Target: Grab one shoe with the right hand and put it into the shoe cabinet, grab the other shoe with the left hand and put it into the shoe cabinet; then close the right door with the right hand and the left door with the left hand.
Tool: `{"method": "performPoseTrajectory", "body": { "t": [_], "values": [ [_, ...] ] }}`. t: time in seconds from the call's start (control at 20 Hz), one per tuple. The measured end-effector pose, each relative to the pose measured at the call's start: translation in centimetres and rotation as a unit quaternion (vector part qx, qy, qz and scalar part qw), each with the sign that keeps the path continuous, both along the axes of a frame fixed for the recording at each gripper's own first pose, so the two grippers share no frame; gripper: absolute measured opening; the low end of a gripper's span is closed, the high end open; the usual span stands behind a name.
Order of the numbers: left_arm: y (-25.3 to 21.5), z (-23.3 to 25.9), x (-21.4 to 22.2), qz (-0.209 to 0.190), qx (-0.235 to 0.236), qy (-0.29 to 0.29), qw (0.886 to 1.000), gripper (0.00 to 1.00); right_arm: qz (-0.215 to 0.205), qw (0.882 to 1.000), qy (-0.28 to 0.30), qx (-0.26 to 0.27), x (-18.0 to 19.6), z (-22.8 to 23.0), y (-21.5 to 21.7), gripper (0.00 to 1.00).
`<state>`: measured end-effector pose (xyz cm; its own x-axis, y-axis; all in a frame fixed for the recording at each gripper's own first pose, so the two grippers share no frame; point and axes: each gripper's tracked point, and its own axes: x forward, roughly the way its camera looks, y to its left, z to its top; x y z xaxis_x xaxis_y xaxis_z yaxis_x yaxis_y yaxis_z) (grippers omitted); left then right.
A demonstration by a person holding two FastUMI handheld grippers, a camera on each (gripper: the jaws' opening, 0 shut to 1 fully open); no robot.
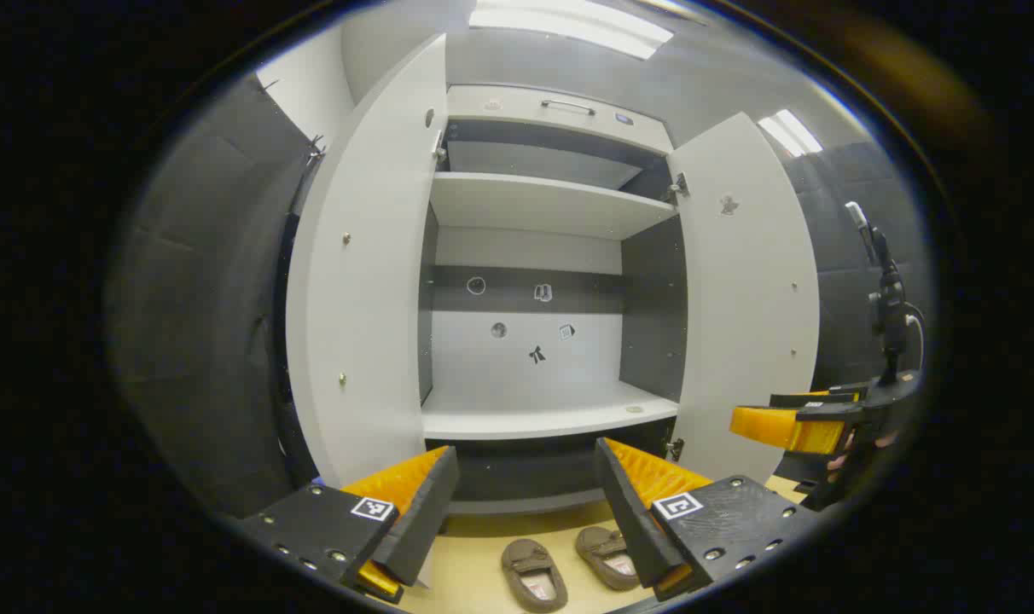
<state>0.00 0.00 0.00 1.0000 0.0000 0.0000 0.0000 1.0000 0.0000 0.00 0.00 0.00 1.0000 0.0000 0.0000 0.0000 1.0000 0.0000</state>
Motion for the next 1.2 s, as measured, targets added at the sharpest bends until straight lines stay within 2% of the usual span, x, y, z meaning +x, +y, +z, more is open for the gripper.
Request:
{"method": "performPoseTrajectory", "body": {
  "t": [0.05,0.1,0.25,0.3,0.35,0.4,0.5,0.55,0.6,0.65,0.75,0.95,1.15,1.2],
  "values": [
    [0.0,-0.2,0.1,-0.001,0.002,0.001,1.0,0.99,-0.001,1.0,-0.002,0.002,0.1,0.0,0.0,0.98],
    [0.1,-0.3,0.1,-0.001,0.003,0.002,1.0,0.93,-0.002,1.0,-0.003,0.001,0.1,0.1,0.0,0.98],
    [0.2,-0.3,0.2,-0.001,0.004,0.004,1.0,0.93,-0.006,1.0,-0.003,-0.007,0.3,0.0,-0.3,0.98],
    [0.3,-0.3,0.2,-0.001,0.006,0.002,1.0,0.93,-0.008,1.0,-0.003,-0.007,0.4,0.0,-0.3,0.92],
    [0.4,-0.3,0.2,0.002,0.01,-0.001,1.0,0.93,-0.009,1.0,-0.003,-0.007,0.4,-0.1,-0.4,0.92],
    [0.4,-0.2,0.2,0.003,0.015,-0.001,1.0,0.97,-0.01,1.0,-0.002,-0.007,0.4,-0.1,-0.4,0.98],
    [0.2,-0.5,0.2,0.003,0.019,0.002,1.0,0.93,-0.013,1.0,0.0,-0.005,0.5,-0.2,-0.5,0.98],
    [0.2,-0.6,0.3,0.004,0.02,0.004,1.0,0.93,-0.015,1.0,0.0,-0.002,0.6,-0.2,-0.4,0.92],
    [0.1,-0.5,0.4,0.004,0.018,0.004,1.0,0.93,-0.014,1.0,0.0,0.001,0.7,-0.1,-0.5,0.92],
    [0.0,-0.6,0.4,0.003,0.017,0.004,1.0,0.93,-0.015,1.0,-0.001,0.003,0.7,0.0,-0.6,0.98],
    [0.0,-0.8,0.5,0.004,0.014,0.007,1.0,0.93,-0.016,1.0,-0.003,0.002,0.8,0.1,-0.7,0.98],
    [0.7,-1.5,0.7,0.014,0.006,0.017,1.0,0.93,-0.014,1.0,0.024,0.006,1.7,-1.4,-0.8,0.98],
    [1.0,-2.3,0.7,0.025,0.004,0.03,0.999,0.94,0.002,0.997,0.076,0.033,3.1,-4.5,0.1,0.98],
    [0.9,-2.2,0.8,0.024,0.005,0.029,0.999,0.99,0.008,0.995,0.091,0.035,3.6,-5.5,0.4,0.98]
  ]
}}
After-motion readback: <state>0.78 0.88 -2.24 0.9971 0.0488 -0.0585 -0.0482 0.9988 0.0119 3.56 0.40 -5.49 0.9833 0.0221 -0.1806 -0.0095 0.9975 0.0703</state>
